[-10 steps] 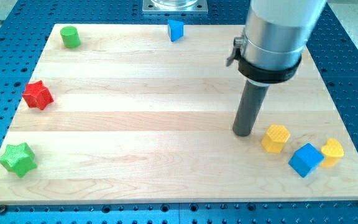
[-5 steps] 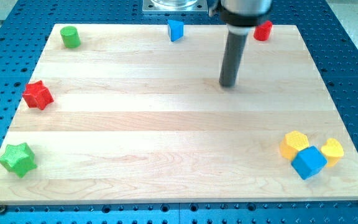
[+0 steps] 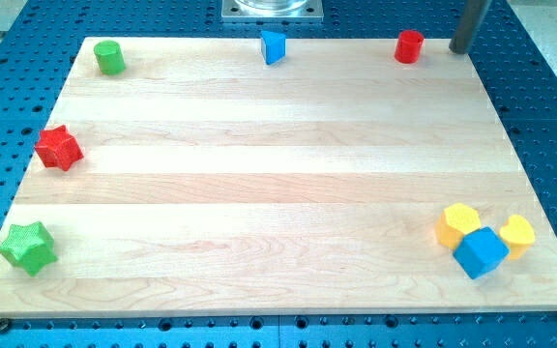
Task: Push red circle into hexagon
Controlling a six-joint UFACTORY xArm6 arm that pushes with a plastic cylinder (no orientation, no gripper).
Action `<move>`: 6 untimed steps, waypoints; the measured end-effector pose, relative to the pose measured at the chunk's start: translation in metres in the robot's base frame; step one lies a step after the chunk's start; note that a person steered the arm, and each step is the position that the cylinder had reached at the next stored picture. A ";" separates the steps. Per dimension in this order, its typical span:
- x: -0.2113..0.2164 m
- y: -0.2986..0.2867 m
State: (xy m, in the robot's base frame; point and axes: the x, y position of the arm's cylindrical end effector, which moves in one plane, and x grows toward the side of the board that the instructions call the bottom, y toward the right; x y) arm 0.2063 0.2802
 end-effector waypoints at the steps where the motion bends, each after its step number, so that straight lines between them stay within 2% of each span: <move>1: -0.001 -0.042; 2: 0.002 -0.084; 3: -0.003 -0.086; 4: 0.064 -0.133; 5: 0.112 -0.135; 6: 0.065 -0.157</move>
State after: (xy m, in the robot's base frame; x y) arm 0.2715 0.1228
